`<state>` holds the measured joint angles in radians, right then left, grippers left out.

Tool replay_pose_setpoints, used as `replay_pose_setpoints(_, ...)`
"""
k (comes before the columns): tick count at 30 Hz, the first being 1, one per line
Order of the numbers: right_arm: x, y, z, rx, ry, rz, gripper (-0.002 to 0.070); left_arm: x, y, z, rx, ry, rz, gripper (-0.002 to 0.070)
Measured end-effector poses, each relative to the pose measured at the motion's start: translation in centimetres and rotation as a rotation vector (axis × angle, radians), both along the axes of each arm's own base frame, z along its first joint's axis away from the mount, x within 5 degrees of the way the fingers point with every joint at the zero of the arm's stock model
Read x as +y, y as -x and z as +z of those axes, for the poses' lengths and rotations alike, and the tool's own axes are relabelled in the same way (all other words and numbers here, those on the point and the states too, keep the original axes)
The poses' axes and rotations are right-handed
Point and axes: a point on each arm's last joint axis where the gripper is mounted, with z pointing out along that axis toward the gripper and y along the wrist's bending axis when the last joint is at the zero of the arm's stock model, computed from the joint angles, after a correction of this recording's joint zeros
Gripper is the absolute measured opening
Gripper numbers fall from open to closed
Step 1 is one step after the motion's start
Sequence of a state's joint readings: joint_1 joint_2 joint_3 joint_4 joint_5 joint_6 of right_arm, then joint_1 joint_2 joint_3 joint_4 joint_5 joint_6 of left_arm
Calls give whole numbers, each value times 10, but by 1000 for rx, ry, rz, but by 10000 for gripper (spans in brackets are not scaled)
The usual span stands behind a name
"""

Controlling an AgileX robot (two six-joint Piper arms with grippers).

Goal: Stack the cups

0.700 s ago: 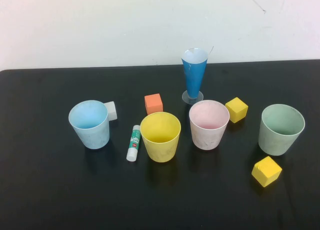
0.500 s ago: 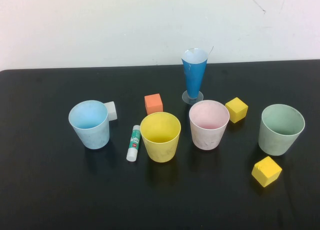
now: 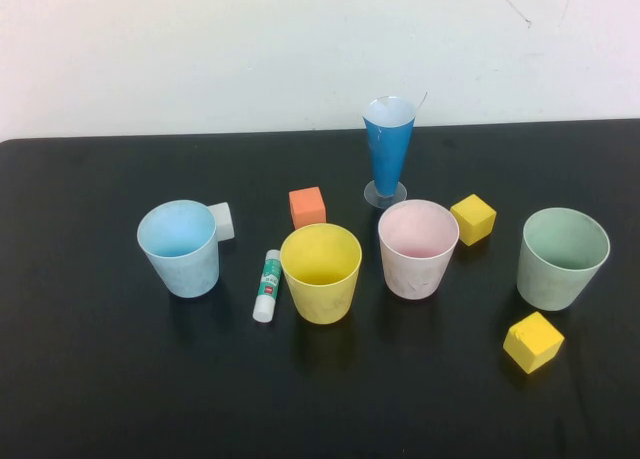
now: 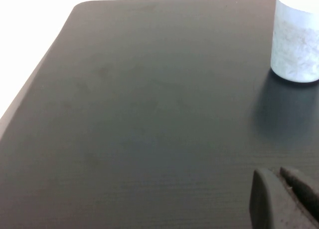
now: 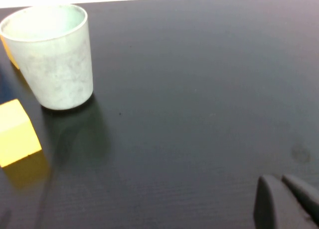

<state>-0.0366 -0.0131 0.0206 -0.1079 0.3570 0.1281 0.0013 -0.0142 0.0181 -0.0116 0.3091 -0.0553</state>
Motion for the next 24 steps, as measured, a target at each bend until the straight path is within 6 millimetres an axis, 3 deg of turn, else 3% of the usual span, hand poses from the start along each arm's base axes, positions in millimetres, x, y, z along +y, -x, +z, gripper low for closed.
replay_pose_setpoints(19, 0, 0, 0, 0, 1, 0, -2, 0, 0, 0, 0, 0, 0, -1)
replay_pose_setpoints(24, 1, -3, 7, -102, 6, 10, -2, 1, -3, 13, -154, -41, -1, -1)
